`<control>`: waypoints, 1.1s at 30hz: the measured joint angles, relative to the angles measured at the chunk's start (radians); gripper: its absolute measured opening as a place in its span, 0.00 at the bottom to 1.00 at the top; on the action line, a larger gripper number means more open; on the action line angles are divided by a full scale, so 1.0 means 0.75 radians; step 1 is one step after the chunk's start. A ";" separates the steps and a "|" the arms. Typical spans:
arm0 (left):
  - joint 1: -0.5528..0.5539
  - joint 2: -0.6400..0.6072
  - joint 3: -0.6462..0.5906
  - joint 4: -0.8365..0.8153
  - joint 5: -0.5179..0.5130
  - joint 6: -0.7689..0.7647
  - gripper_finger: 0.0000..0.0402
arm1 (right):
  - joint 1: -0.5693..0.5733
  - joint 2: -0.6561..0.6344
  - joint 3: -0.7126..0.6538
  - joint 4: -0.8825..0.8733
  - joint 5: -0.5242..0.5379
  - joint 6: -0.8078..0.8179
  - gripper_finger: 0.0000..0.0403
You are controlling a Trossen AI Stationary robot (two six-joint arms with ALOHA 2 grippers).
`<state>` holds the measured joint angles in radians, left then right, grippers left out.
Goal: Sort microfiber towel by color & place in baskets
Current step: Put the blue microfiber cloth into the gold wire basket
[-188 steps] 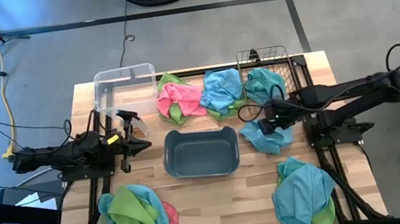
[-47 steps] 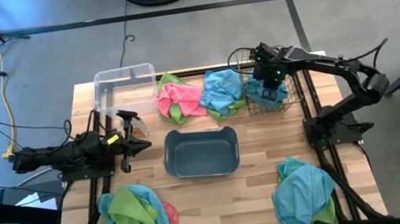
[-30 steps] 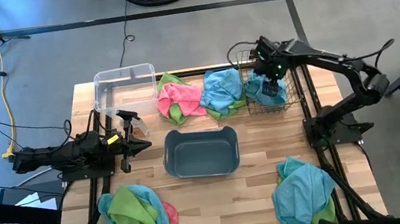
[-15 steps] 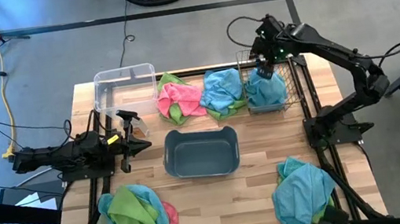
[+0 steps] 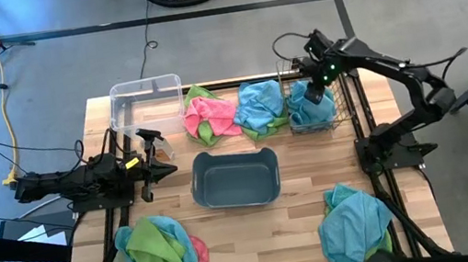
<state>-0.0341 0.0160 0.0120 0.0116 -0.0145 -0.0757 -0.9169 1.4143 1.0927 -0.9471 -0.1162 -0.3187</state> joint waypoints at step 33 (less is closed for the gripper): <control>0.000 0.000 0.000 0.000 0.000 0.000 0.00 | -0.017 -0.001 0.268 0.085 0.140 0.265 0.37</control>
<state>-0.0341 0.0161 0.0120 0.0119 -0.0145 -0.0757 -0.9296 1.4139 1.2939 -0.8837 -0.0110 -0.1203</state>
